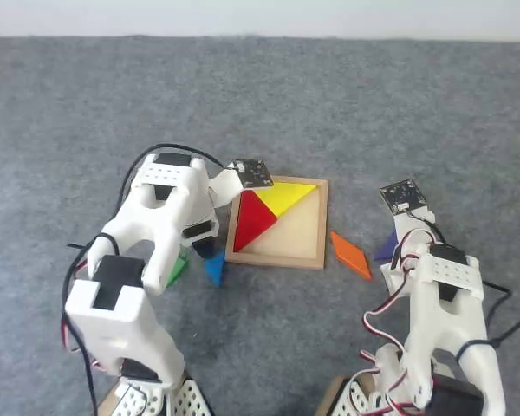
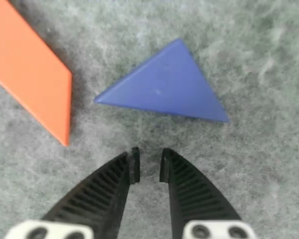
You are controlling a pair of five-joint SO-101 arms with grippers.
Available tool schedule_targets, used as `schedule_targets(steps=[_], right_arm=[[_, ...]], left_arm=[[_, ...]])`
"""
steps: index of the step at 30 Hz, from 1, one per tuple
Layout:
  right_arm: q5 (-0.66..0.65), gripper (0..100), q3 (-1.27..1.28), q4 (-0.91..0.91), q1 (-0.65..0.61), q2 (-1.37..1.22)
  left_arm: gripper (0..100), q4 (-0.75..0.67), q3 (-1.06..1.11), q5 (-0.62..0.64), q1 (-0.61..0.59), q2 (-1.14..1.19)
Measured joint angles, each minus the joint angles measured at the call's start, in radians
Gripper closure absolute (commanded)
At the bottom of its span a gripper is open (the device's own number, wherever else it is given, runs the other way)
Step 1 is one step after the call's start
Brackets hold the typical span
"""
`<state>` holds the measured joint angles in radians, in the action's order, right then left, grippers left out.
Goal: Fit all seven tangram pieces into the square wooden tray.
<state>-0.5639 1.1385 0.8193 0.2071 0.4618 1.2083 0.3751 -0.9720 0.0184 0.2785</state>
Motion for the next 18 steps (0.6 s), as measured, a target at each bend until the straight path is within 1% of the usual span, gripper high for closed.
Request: schedule_targets(steps=[5, 9, 12, 18], right_arm=[[0.0, 90.1, 0.0, 0.0, 0.0, 0.0], [0.0, 90.1, 0.0, 0.0, 0.0, 0.0], [0.0, 90.1, 0.0, 0.0, 0.0, 0.0], [0.0, 90.1, 0.0, 0.0, 0.0, 0.0]], left_arm=[[81, 0.0, 0.0, -0.015, 0.0, 0.0], [85, 0.0, 0.0, -0.018, 0.0, 0.0], [86, 0.0, 0.002, -0.02, 0.003, -0.002], [86, 0.0, 0.003, -0.02, 0.005, -0.002]])
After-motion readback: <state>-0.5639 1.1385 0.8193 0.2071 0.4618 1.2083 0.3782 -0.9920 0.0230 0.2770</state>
